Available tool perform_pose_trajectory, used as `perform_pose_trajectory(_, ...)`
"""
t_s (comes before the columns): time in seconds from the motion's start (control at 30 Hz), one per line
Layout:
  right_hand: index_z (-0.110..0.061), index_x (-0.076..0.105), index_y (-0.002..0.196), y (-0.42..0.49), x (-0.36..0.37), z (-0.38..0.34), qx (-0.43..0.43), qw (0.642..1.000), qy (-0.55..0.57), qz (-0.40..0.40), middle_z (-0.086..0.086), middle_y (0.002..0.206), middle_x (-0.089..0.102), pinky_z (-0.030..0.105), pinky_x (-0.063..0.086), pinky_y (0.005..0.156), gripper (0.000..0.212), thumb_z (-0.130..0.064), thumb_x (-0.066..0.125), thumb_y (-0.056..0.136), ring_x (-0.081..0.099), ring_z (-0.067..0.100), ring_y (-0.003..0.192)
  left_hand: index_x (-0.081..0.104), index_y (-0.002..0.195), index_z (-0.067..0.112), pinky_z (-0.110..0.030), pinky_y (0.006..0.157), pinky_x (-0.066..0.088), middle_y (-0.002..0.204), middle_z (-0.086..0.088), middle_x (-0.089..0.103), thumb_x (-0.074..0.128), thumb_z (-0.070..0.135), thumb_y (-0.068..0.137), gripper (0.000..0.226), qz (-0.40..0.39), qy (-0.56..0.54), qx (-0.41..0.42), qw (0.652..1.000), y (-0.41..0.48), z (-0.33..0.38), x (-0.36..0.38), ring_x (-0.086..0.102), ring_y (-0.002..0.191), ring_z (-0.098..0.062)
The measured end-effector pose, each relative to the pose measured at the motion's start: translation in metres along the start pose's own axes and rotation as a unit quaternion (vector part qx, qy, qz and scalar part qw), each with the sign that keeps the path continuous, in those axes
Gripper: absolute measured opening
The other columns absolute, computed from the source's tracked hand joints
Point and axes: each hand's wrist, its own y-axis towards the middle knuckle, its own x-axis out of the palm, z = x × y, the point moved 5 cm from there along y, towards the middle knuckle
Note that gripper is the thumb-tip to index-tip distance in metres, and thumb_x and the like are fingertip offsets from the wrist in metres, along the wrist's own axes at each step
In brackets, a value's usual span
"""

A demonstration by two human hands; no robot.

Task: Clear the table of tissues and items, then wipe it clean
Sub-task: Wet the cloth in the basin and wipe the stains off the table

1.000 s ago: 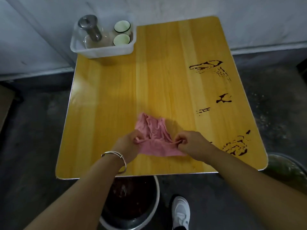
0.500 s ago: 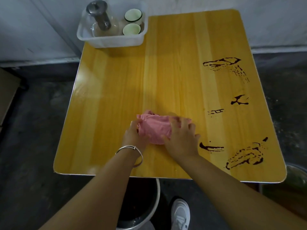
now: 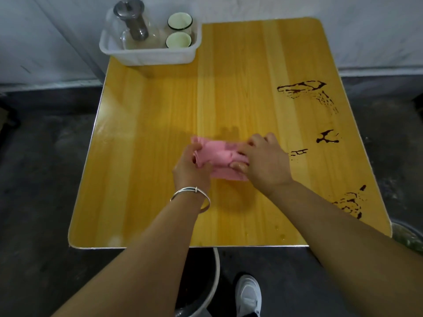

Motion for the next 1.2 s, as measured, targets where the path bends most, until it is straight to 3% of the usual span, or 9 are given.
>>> perform_pose_trajectory(0.07,-0.023,0.063,0.111,0.0,0.008,0.011,0.027,0.996,-0.003,-0.09,0.0,0.108,0.054,0.028,0.037,0.07,0.044,-0.057,0.053,0.084,0.044,0.02,0.108,0.054,0.12,0.021,-0.025,0.071,0.042,0.092,-0.003,0.058,0.054,0.01,0.087,0.035,-0.023,0.022,-0.018,0.999,0.002,-0.003,0.0,0.054,0.078,-0.019)
perform_pose_trajectory(0.33,-0.009,0.067,0.102,0.031,-0.02,0.057,0.126,0.923,0.364,0.004,0.001,0.095,0.063,0.004,0.04,0.063,0.03,-0.017,0.077,0.075,0.05,0.001,0.073,0.052,0.114,0.018,-0.026,0.068,0.037,0.087,-0.002,0.051,0.039,0.012,0.094,0.024,0.036,0.042,-0.017,0.998,0.027,0.053,0.021,0.049,0.079,-0.018)
perform_pose_trajectory(0.6,-0.007,0.069,0.089,0.095,-0.079,0.107,0.055,0.927,0.358,0.1,0.0,0.089,0.055,0.006,0.041,0.066,0.017,-0.018,0.075,0.077,0.047,0.0,0.069,0.058,0.107,0.012,-0.015,0.057,0.028,0.086,0.002,0.052,0.043,0.013,0.093,0.02,0.157,-0.028,0.053,0.986,0.055,0.127,0.055,0.046,0.078,-0.013)
perform_pose_trajectory(0.7,-0.011,0.068,0.093,0.098,-0.08,0.111,-0.009,0.943,0.315,0.105,0.0,0.093,0.055,0.015,0.043,0.074,0.01,-0.016,0.067,0.084,0.05,0.005,0.079,0.059,0.1,0.013,-0.016,0.054,0.034,0.083,0.002,0.053,0.046,0.01,0.09,0.017,0.154,-0.055,0.045,0.986,0.063,0.124,0.071,0.048,0.077,-0.015)
perform_pose_trajectory(0.8,-0.019,0.066,0.106,0.082,-0.032,0.119,0.0,0.987,0.16,-0.008,-0.001,0.118,0.059,0.036,0.034,0.09,0.022,-0.029,0.056,0.09,0.043,0.021,0.11,0.061,0.089,0.022,-0.028,0.069,0.045,0.081,-0.004,0.059,0.053,0.016,0.086,0.01,0.037,0.033,-0.064,0.997,0.064,0.073,0.096,0.057,0.086,-0.03)
perform_pose_trajectory(0.9,-0.028,0.057,0.12,0.072,-0.005,0.125,0.111,0.989,0.09,-0.039,-0.004,0.145,0.039,0.045,0.027,0.099,0.031,-0.037,0.042,0.095,0.029,0.025,0.129,0.066,0.091,0.022,-0.038,0.088,0.045,0.095,-0.003,0.055,0.055,0.016,0.086,0.014,0.046,0.101,-0.089,0.99,0.059,0.047,0.1,0.055,0.098,-0.028)
perform_pose_trajectory(1.0,-0.034,0.027,0.142,0.081,0.013,0.099,0.134,0.984,0.09,-0.082,0.004,0.158,0.005,0.062,0.013,0.108,0.048,-0.046,0.032,0.096,0.002,0.035,0.143,0.06,0.109,0.014,-0.02,0.072,0.037,0.1,-0.001,0.056,0.052,0.009,0.089,0.023,0.08,0.046,-0.104,0.99,0.063,0.046,0.102,0.053,0.089,-0.018)
perform_pose_trajectory(1.1,-0.039,0.005,0.147,0.096,0.038,0.069,0.172,0.96,0.161,-0.149,0.005,0.157,-0.014,0.073,-0.006,0.104,0.058,-0.055,0.025,0.094,-0.018,0.042,0.14,0.062,0.11,0.014,-0.024,0.075,0.04,0.097,-0.001,0.063,0.05,0.006,0.087,0.027,0.079,0.037,-0.127,0.988,0.067,0.043,0.111,0.056,0.088,-0.019)
perform_pose_trajectory(1.2,-0.037,0.032,0.142,0.108,0.052,0.063,0.148,0.98,0.097,-0.092,0.014,0.157,0.014,0.077,0.003,0.099,0.055,-0.059,0.017,0.094,0.003,0.049,0.14,0.068,0.1,0.014,-0.029,0.069,0.048,0.091,-0.008,0.068,0.047,0.0,0.084,0.03,0.082,0.03,-0.117,0.989,0.072,0.038,0.111,0.061,0.078,-0.023)
